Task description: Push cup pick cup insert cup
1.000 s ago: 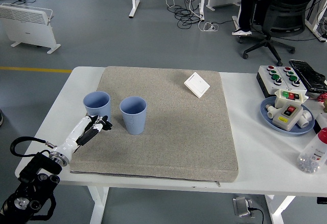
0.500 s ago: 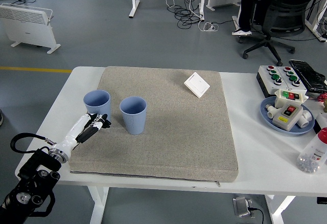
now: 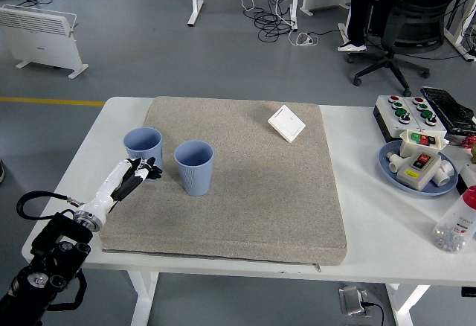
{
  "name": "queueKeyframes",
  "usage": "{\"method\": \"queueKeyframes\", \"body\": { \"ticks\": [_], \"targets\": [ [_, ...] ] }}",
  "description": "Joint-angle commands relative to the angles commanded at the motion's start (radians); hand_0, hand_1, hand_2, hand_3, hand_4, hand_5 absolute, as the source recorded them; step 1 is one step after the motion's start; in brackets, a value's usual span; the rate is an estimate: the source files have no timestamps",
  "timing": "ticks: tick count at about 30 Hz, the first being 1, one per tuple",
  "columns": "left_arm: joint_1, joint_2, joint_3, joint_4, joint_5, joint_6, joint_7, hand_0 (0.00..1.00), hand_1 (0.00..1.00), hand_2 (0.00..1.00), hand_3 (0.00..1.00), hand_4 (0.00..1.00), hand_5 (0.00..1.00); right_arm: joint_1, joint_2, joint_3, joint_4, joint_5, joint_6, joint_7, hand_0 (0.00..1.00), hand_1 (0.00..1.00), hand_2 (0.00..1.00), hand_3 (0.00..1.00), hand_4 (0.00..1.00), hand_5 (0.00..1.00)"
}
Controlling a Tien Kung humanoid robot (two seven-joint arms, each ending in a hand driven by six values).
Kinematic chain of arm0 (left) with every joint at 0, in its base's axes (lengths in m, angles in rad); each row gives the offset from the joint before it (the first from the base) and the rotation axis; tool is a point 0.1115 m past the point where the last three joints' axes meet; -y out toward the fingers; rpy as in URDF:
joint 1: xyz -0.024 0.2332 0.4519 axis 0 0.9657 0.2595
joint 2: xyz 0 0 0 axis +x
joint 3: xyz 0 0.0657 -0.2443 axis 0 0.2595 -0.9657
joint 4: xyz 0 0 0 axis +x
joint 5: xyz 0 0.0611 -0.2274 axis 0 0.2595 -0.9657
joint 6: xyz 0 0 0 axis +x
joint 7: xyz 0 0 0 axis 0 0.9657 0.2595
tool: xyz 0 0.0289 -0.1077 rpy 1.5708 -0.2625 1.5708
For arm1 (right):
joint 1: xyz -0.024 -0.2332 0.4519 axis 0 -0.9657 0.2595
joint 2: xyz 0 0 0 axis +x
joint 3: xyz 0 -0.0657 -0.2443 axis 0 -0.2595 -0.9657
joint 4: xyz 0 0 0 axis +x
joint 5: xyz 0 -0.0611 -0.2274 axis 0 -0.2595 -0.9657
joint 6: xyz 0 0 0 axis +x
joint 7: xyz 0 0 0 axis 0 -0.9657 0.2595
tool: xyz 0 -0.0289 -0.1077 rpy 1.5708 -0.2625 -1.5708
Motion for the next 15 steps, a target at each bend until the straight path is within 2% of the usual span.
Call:
{"method": "queueKeyframes", "body": {
  "ticks": [15],
  "targets": [
    [-0.033, -0.012, -0.005, 0.056, -0.003, 0.001, -0.018, 0.728, 0.587, 0.532, 0.505, 0.573, 0.998, 0.001, 0.004, -0.023, 0.0, 0.009, 0.002, -0.003, 0.77, 0.69, 0.735, 0.573, 0.129, 0.499]
  ]
}}
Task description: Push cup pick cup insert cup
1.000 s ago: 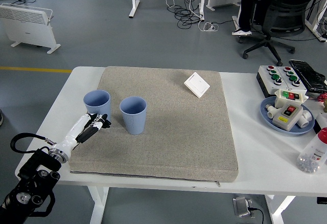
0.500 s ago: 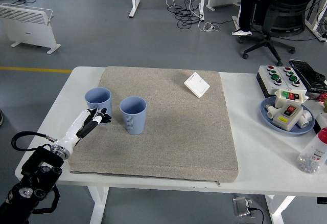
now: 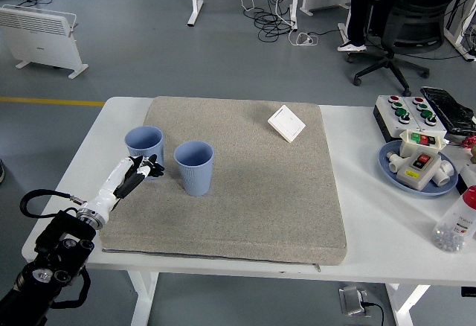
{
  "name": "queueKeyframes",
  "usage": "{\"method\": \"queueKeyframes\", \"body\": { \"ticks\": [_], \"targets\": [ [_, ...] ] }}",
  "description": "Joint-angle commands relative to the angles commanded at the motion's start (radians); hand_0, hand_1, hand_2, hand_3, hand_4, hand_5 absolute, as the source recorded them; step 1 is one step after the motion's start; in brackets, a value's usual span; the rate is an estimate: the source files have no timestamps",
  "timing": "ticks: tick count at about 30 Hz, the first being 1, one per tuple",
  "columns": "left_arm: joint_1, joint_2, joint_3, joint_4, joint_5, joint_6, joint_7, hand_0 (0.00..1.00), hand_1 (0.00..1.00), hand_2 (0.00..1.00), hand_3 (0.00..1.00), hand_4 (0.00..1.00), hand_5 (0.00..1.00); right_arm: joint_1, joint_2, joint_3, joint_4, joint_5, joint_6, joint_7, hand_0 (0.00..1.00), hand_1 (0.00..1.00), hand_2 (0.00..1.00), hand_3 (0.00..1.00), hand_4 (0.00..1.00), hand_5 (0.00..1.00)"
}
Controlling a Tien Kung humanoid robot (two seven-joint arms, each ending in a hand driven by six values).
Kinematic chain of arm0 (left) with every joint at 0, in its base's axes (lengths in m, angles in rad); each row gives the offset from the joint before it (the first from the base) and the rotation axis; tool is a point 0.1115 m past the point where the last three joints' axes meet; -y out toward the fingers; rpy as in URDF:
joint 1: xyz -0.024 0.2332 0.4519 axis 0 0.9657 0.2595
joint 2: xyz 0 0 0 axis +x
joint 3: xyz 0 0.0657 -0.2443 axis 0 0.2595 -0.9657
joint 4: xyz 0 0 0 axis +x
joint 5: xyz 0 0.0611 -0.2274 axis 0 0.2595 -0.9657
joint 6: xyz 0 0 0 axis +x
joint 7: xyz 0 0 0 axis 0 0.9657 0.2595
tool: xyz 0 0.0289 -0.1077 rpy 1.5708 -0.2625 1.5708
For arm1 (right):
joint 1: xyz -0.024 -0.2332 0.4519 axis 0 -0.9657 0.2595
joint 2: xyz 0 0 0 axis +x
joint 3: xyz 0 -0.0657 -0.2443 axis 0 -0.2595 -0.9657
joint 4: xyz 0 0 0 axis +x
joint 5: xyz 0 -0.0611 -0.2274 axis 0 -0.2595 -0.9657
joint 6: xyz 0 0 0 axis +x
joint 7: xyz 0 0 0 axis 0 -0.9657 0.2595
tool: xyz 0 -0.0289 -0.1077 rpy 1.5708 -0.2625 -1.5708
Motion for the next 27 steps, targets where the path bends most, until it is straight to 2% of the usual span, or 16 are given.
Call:
{"method": "queueKeyframes", "body": {
  "ticks": [13, 27],
  "targets": [
    [-0.01, -0.016, -0.049, 0.048, -0.005, 0.015, -0.04, 0.733, 0.587, 0.529, 0.502, 0.564, 0.998, 0.002, 0.005, -0.031, 0.0, 0.009, 0.002, 0.0, 0.77, 0.689, 0.73, 0.573, 0.128, 0.5],
    [-0.031, -0.047, -0.092, 0.084, 0.017, 0.01, -0.047, 0.737, 0.587, 0.53, 0.499, 0.552, 0.998, 0.005, 0.008, -0.038, 0.0, 0.006, 0.002, -0.002, 0.77, 0.685, 0.728, 0.574, 0.128, 0.503]
  ]
}}
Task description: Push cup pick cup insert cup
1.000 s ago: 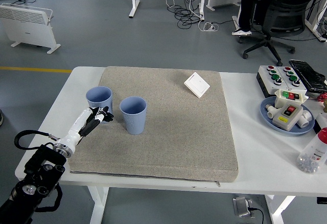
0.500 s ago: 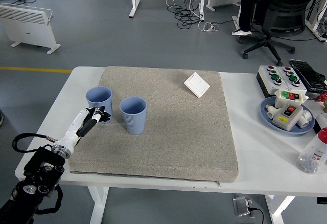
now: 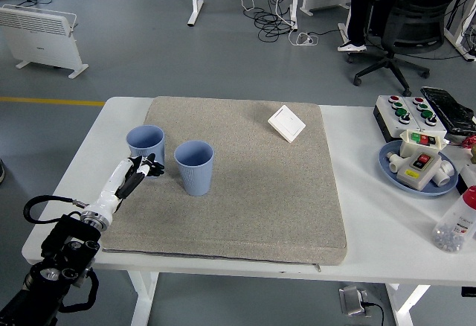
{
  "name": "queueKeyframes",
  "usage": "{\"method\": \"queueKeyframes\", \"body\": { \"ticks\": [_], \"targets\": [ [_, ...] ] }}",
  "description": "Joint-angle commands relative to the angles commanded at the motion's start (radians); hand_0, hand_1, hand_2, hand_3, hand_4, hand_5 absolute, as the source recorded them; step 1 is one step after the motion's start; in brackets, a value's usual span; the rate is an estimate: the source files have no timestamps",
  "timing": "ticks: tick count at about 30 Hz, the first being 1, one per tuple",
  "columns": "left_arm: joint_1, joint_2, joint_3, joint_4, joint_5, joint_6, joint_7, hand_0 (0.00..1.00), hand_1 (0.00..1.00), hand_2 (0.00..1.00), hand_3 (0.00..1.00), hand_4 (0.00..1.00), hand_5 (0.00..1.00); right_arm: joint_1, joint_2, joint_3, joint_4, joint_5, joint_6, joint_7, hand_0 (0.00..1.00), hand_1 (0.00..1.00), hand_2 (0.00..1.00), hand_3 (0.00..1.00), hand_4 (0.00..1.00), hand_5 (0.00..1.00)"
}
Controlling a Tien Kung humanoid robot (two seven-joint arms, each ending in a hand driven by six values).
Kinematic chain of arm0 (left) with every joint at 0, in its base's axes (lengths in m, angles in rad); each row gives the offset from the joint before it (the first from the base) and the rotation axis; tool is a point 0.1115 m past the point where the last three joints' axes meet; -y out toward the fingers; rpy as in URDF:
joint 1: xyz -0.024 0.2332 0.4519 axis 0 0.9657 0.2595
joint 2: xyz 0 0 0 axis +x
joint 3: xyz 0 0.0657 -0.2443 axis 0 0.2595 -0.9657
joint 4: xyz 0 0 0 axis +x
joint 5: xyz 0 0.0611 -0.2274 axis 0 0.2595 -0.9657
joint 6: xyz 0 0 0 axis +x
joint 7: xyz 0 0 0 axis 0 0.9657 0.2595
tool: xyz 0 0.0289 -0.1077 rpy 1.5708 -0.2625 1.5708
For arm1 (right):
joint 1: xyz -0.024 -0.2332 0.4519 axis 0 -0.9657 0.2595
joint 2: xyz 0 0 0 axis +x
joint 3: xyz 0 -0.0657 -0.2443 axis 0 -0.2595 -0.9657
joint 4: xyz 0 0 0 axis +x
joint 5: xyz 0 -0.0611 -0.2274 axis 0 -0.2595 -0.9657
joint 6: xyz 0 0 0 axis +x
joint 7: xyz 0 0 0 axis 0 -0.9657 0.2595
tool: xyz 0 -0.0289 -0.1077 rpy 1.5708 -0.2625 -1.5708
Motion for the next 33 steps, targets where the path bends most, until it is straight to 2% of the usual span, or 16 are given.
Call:
{"method": "queueKeyframes", "body": {
  "ticks": [6, 10, 11, 13, 16, 17, 22, 23, 25, 26, 27, 28, 29, 32, 33],
  "targets": [
    [-0.008, -0.008, -0.018, 0.006, 0.012, 0.001, 0.0, 0.737, 0.586, 0.529, 0.499, 0.552, 0.998, 0.0, 0.0, -0.002, 0.0, 0.0, 0.0, 0.0, 0.77, 0.685, 0.728, 0.573, 0.128, 0.503],
    [0.005, 0.006, 0.026, -0.02, -0.025, 0.006, 0.01, 0.737, 0.586, 0.529, 0.499, 0.552, 0.998, 0.001, -0.001, 0.0, 0.0, 0.004, 0.001, 0.001, 0.77, 0.685, 0.728, 0.573, 0.128, 0.503],
    [0.009, 0.01, 0.033, -0.027, -0.032, 0.007, 0.012, 0.633, 0.578, 0.528, 0.499, 0.55, 0.998, 0.001, -0.002, 0.0, 0.0, 0.005, 0.001, 0.001, 0.77, 0.684, 0.727, 0.574, 0.128, 0.503],
    [0.024, 0.025, 0.061, -0.06, -0.066, 0.01, 0.018, 0.633, 0.578, 0.528, 0.499, 0.55, 0.998, 0.001, -0.003, 0.003, 0.0, 0.008, 0.001, 0.002, 0.77, 0.684, 0.727, 0.574, 0.128, 0.503],
    [0.057, 0.048, 0.087, -0.125, -0.121, 0.01, 0.031, 0.633, 0.578, 0.528, 0.499, 0.55, 0.998, 0.001, -0.006, 0.01, 0.0, 0.006, 0.0, 0.003, 0.77, 0.684, 0.727, 0.574, 0.128, 0.503],
    [0.064, 0.053, 0.092, -0.139, -0.129, 0.01, 0.033, 0.519, 0.554, 0.52, 0.499, 0.551, 0.998, 0.001, -0.006, 0.011, 0.0, 0.005, 0.0, 0.003, 0.77, 0.684, 0.724, 0.574, 0.128, 0.503],
    [0.126, 0.104, 0.135, -0.256, -0.179, 0.011, 0.06, 0.519, 0.554, 0.52, 0.499, 0.551, 0.998, 0.001, -0.008, 0.02, 0.0, 0.006, 0.0, 0.005, 0.77, 0.684, 0.724, 0.574, 0.128, 0.503],
    [0.146, 0.124, 0.143, -0.291, -0.191, 0.008, 0.072, 0.462, 0.532, 0.515, 0.498, 0.569, 0.998, 0.001, -0.009, 0.022, 0.0, 0.007, -0.001, 0.005, 0.77, 0.684, 0.72, 0.574, 0.127, 0.502],
    [0.169, 0.147, 0.145, -0.346, -0.198, 0.005, 0.086, 0.462, 0.532, 0.515, 0.498, 0.569, 0.998, 0.002, -0.01, 0.026, 0.0, 0.006, -0.001, 0.006, 0.77, 0.684, 0.72, 0.574, 0.127, 0.502],
    [0.186, 0.166, 0.147, -0.387, -0.204, 0.003, 0.094, 0.462, 0.532, 0.515, 0.498, 0.569, 0.998, 0.001, -0.01, 0.028, 0.0, 0.007, -0.002, 0.007, 0.77, 0.684, 0.72, 0.574, 0.127, 0.502],
    [0.19, 0.172, 0.147, -0.408, -0.206, 0.003, 0.097, 0.462, 0.532, 0.515, 0.498, 0.569, 0.998, 0.001, -0.01, 0.029, 0.0, 0.007, -0.002, 0.007, 0.77, 0.684, 0.72, 0.574, 0.127, 0.502],
    [0.205, 0.194, 0.149, -0.451, -0.207, -0.001, 0.111, 0.462, 0.532, 0.515, 0.498, 0.569, 0.998, 0.001, -0.011, 0.03, 0.0, 0.01, -0.002, 0.008, 0.77, 0.684, 0.72, 0.574, 0.127, 0.502],
    [0.212, 0.208, 0.149, -0.485, -0.204, -0.002, 0.119, 0.424, 0.529, 0.517, 0.499, 0.73, 0.9, 0.001, -0.011, 0.031, 0.0, 0.011, -0.002, 0.008, 0.77, 0.683, 0.72, 0.573, 0.127, 0.503],
    [0.217, 0.248, 0.145, -0.602, -0.189, -0.004, 0.144, 0.424, 0.529, 0.517, 0.499, 0.73, 0.9, 0.0, -0.012, 0.036, 0.0, 0.008, -0.003, 0.007, 0.77, 0.683, 0.72, 0.573, 0.127, 0.503],
    [0.217, 0.254, 0.144, -0.637, -0.187, -0.004, 0.148, 0.424, 0.529, 0.517, 0.499, 0.73, 0.9, 0.0, -0.012, 0.036, 0.0, 0.007, -0.003, 0.007, 0.77, 0.683, 0.72, 0.573, 0.127, 0.503]
  ]
}}
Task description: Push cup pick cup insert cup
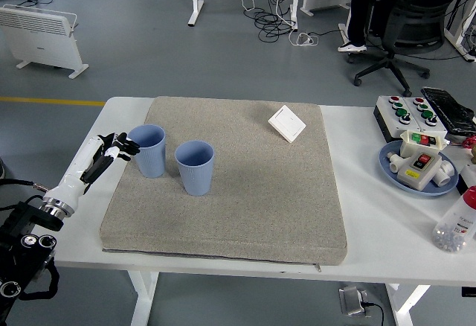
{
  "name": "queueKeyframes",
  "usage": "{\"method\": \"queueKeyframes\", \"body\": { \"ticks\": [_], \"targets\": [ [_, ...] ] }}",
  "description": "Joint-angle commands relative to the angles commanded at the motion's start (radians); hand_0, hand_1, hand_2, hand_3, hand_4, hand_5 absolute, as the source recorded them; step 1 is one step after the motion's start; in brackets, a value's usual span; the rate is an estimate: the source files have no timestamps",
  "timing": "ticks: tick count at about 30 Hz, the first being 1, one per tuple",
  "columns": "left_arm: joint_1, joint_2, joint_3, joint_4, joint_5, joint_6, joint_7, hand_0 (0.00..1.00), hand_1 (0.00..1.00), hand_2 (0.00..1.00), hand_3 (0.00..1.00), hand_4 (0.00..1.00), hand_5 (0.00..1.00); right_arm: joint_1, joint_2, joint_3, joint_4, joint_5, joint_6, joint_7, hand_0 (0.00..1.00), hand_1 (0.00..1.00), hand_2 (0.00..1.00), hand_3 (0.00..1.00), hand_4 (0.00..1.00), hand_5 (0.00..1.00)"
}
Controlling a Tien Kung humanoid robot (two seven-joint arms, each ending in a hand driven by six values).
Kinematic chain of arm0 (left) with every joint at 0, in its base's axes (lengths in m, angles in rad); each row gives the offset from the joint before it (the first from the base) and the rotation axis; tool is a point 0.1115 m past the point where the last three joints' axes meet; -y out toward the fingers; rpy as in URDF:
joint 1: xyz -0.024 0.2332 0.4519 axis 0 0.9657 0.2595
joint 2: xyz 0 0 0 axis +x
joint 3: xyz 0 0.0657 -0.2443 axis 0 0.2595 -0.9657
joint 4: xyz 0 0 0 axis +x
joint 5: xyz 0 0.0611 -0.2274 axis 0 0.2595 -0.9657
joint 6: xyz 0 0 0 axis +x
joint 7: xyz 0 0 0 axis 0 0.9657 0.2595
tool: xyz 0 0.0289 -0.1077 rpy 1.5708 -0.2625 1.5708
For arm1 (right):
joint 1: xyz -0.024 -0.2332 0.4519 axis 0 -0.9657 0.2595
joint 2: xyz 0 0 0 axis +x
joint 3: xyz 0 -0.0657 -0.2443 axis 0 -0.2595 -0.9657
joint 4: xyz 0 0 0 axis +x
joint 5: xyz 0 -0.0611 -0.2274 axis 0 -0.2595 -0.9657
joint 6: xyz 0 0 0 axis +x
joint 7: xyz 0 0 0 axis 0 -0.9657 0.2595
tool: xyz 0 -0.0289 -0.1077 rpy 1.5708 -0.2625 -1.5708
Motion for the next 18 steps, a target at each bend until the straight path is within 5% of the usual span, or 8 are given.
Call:
{"method": "queueKeyframes", "body": {
  "ticks": [1, 2, 7, 8, 13, 14, 18],
  "targets": [
    [-0.009, 0.016, -0.002, -0.039, 0.013, 0.001, 0.011, 0.424, 0.529, 0.517, 0.499, 0.73, 0.9, -0.001, 0.0, 0.001, 0.0, 0.0, 0.0, -0.001, 0.77, 0.683, 0.72, 0.573, 0.127, 0.503],
    [-0.018, 0.027, 0.0, -0.076, 0.022, 0.003, 0.022, 0.527, 0.619, 0.631, 0.592, 0.816, 0.765, -0.001, 0.0, 0.001, 0.0, -0.001, 0.0, -0.001, 0.769, 0.683, 0.719, 0.574, 0.127, 0.501],
    [-0.096, 0.069, 0.012, -0.188, 0.168, -0.078, 0.155, 0.527, 0.619, 0.631, 0.592, 0.816, 0.765, -0.003, -0.001, 0.002, 0.0, 0.0, -0.001, -0.003, 0.769, 0.683, 0.719, 0.574, 0.127, 0.501],
    [-0.114, 0.075, 0.023, -0.189, 0.199, -0.089, 0.172, 0.734, 0.766, 0.821, 0.765, 0.876, 0.738, -0.003, -0.001, 0.001, 0.0, 0.0, -0.001, -0.004, 0.77, 0.683, 0.719, 0.574, 0.128, 0.501],
    [-0.235, 0.087, 0.105, -0.145, 0.335, -0.158, 0.226, 0.734, 0.766, 0.821, 0.765, 0.876, 0.738, -0.005, 0.0, -0.002, 0.0, 0.005, -0.003, -0.006, 0.77, 0.683, 0.719, 0.574, 0.128, 0.501],
    [-0.26, 0.087, 0.128, -0.133, 0.366, -0.175, 0.234, 0.842, 0.87, 0.946, 0.888, 0.923, 0.701, -0.006, 0.0, -0.003, 0.0, 0.007, -0.003, -0.006, 0.771, 0.683, 0.718, 0.574, 0.127, 0.499],
    [-0.333, 0.075, 0.199, -0.082, 0.462, -0.224, 0.26, 0.842, 0.87, 0.946, 0.888, 0.923, 0.701, -0.008, 0.001, -0.008, 0.0, 0.014, -0.004, -0.006, 0.771, 0.683, 0.718, 0.574, 0.127, 0.499]
  ]
}}
